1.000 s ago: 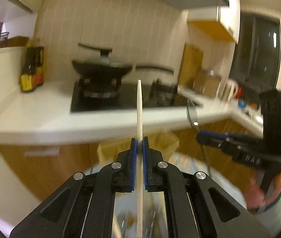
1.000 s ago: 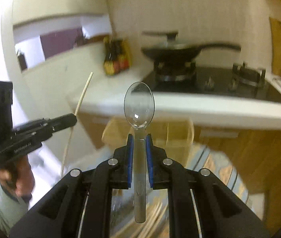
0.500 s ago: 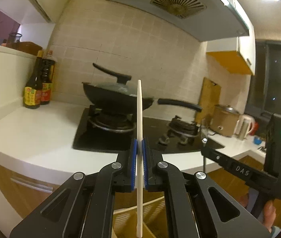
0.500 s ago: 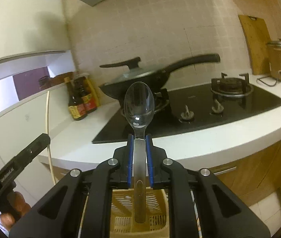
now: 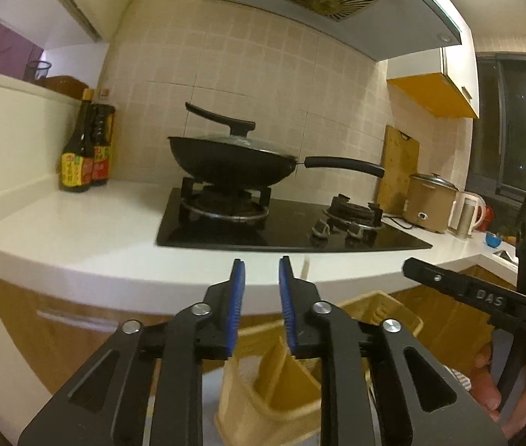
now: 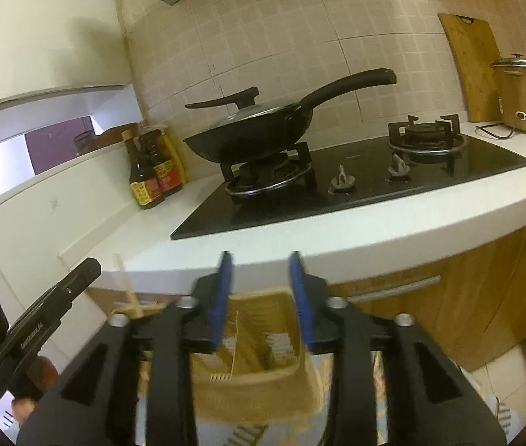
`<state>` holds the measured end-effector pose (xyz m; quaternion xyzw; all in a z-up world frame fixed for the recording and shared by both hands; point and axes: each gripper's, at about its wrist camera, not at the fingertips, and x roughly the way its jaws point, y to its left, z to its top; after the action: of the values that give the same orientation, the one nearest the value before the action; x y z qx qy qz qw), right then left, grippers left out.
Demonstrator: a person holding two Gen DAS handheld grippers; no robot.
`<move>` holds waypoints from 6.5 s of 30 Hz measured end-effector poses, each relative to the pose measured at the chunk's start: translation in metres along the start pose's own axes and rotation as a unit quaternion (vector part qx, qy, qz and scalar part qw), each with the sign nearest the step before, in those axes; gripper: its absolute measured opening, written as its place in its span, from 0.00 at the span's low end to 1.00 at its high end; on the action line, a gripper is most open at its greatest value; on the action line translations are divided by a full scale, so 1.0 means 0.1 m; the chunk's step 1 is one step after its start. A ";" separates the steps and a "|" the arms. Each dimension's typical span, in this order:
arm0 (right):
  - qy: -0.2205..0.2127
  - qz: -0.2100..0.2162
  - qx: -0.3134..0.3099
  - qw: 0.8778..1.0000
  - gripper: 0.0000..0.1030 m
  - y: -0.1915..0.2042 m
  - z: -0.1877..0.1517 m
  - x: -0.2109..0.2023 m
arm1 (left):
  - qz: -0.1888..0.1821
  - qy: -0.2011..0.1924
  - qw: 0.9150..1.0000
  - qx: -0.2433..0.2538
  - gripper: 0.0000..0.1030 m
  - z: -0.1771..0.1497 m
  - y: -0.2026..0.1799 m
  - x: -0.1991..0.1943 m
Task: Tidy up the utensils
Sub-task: 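Drop the chopstick into the holder while the right tool drops the clear spoon in, then grasp a metal spoon with the left gripper while the right grasps a clear spoon, then lift both spoons and carry them above the utensil holder, then open both grippers to drop the spoons into the holder, then grasp a metal spoon with the left gripper while the right grasps a clear spoon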
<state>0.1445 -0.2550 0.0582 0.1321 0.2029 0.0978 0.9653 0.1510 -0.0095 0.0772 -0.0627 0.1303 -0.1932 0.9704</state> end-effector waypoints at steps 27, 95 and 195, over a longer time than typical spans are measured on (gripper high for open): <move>0.324 -0.100 0.027 0.940 0.29 0.13 -1.27 -0.56 | -0.094 0.377 0.920 0.053 0.44 -1.18 -0.18 -0.76; 0.378 -0.075 0.018 0.923 0.45 -0.19 -1.39 -0.34 | 0.070 0.433 0.896 0.072 0.10 -1.34 0.68 -0.33; 0.414 -0.035 -0.068 0.907 0.29 1.05 -1.90 -0.19 | 0.007 0.428 0.904 0.004 0.43 -1.51 0.56 -0.84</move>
<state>0.0343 -0.1193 -0.0712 0.0069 0.5820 0.1239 0.8037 0.0541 0.0637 -0.0581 0.0312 0.5328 -0.1953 0.8228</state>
